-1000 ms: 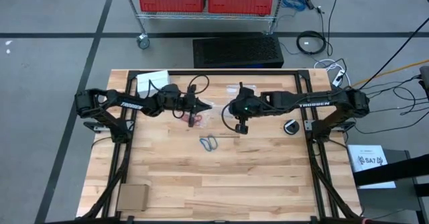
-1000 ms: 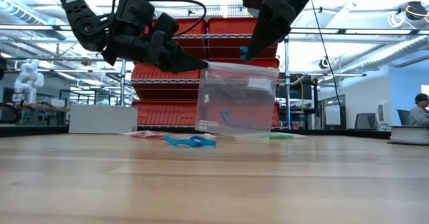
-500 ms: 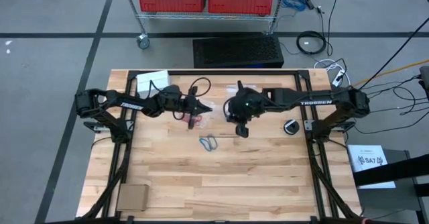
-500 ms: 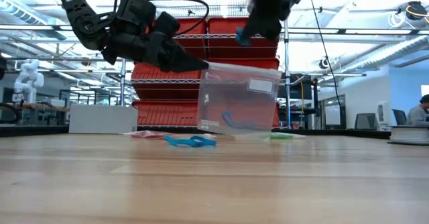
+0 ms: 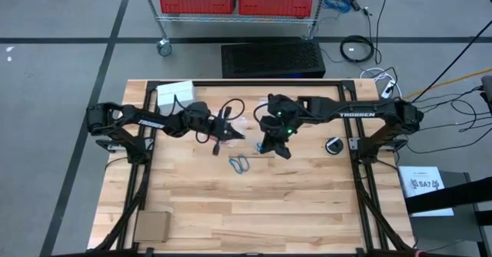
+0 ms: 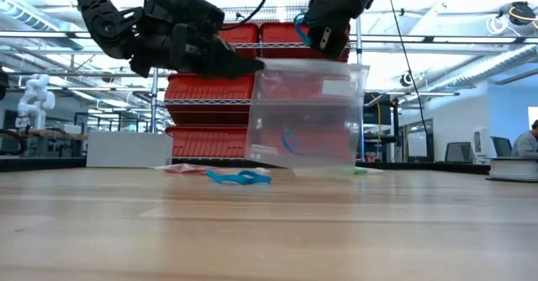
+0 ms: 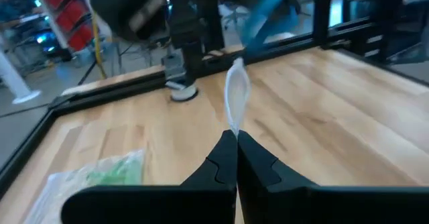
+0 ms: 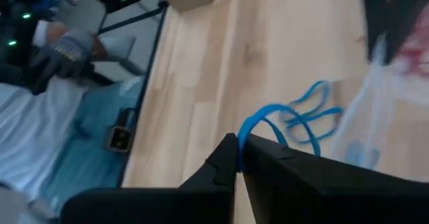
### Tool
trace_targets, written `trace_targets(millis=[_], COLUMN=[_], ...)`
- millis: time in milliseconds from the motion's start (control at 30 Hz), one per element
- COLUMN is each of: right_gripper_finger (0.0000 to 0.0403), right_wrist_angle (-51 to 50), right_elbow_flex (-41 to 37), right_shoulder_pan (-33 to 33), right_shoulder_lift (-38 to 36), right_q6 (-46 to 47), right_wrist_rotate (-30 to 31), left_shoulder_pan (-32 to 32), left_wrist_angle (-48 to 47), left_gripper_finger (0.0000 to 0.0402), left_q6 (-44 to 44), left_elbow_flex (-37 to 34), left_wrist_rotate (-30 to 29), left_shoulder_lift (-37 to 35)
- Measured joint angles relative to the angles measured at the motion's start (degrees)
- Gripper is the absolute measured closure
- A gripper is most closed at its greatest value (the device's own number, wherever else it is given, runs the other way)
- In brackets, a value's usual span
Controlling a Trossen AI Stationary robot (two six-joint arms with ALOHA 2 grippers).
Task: Sort rubber bands
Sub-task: Put the blue rubber band into the bottom right transparent zip lock bag
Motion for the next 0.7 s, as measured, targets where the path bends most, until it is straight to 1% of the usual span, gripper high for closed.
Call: trace_targets(millis=[133,233,400,533,700], right_gripper_finger=[0.0399,0.0399,0.0399,0.0399,0.0399], right_wrist_angle=[-0.2,-0.4,-1.4,-1.1,-0.9], right_elbow_flex=[0.0,0.0,0.0,0.0,0.0], right_shoulder_pan=[0.1,0.1,0.1,0.5,1.0], right_shoulder_lift=[1.8,2.7,2.8,2.8,2.7], right_q6=[0.1,0.5,0.8,1.8,1.8], right_wrist_rotate=[-3.6,-5.8,-6.2,-8.8,-8.7], left_shoulder_pan=[-1.2,-1.8,-2.6,-2.7,-2.7], left_wrist_angle=[0.0,-0.1,-0.7,-0.7,-0.7], left_gripper_finger=[0.0401,0.0401,0.0401,0.0401,0.0401], left_q6=[0.0,0.0,1.4,1.6,1.6], left_elbow_flex=[0.8,1.0,1.1,1.1,1.1], left_wrist_rotate=[3.1,3.9,4.2,4.2,4.1], left_shoulder_lift=[0.0,0.0,0.0,0.0,0.0])
